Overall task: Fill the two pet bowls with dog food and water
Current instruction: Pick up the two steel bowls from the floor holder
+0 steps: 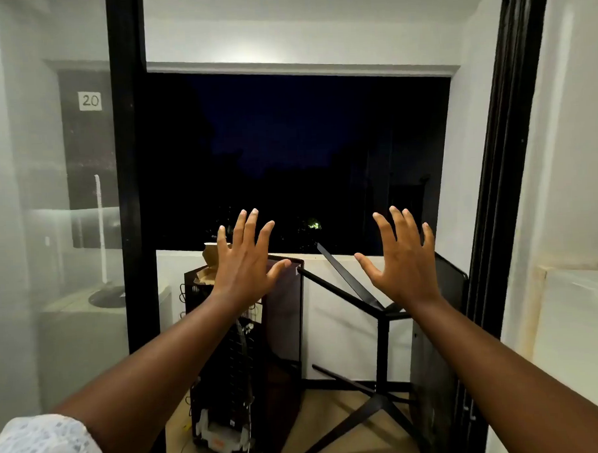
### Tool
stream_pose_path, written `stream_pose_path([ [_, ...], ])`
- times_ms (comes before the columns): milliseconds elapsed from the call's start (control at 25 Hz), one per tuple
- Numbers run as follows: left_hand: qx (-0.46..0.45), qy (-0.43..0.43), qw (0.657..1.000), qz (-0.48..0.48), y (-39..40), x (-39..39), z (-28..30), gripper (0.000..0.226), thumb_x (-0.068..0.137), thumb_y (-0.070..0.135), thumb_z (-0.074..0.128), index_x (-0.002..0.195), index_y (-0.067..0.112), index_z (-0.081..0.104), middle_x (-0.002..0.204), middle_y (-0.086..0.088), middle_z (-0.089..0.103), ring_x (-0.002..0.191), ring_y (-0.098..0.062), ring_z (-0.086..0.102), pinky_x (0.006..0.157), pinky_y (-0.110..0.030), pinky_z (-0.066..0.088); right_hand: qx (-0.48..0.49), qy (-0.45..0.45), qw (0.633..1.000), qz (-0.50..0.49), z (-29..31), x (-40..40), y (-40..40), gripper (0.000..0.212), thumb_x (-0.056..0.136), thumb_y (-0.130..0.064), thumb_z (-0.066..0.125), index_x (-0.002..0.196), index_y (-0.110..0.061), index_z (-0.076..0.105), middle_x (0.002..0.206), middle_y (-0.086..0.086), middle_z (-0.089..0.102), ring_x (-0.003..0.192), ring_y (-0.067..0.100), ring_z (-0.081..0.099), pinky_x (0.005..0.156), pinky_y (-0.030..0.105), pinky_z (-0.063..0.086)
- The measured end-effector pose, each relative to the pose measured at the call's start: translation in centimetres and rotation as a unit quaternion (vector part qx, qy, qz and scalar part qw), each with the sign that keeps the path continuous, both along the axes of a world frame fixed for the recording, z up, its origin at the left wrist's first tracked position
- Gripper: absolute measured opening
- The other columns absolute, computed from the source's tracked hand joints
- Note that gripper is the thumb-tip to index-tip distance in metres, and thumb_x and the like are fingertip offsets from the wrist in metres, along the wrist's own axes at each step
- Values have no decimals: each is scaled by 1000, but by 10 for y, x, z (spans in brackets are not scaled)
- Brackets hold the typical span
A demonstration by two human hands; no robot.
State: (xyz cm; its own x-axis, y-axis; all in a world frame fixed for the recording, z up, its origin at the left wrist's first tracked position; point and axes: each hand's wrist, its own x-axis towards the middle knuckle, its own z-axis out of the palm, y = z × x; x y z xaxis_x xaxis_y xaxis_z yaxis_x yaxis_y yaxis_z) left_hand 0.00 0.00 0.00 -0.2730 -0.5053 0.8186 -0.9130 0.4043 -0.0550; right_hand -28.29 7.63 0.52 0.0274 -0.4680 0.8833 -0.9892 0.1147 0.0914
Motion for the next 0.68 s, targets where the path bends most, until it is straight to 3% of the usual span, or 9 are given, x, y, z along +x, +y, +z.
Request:
stream_pose_path([
  [200,30,-11,999,-13,-7,5,-62,85,85,76,31,150,21,30,161,-13,22,152,-30,9,116,-64,17,43,-58,997,-14,-62,6,-4,79,88,-68,50,149,-20,37,156,12,38,148,34,31,115,58,31],
  [680,238,-35,969,-49,3,9,-250,89,85,79,23,152,21,24,162,-12,22,152,-29,8,117,-60,20,229,-159,957,-75,-270,43,21,82,89,-74,40,150,-20,35,153,12,42,144,30,37,114,51,38],
])
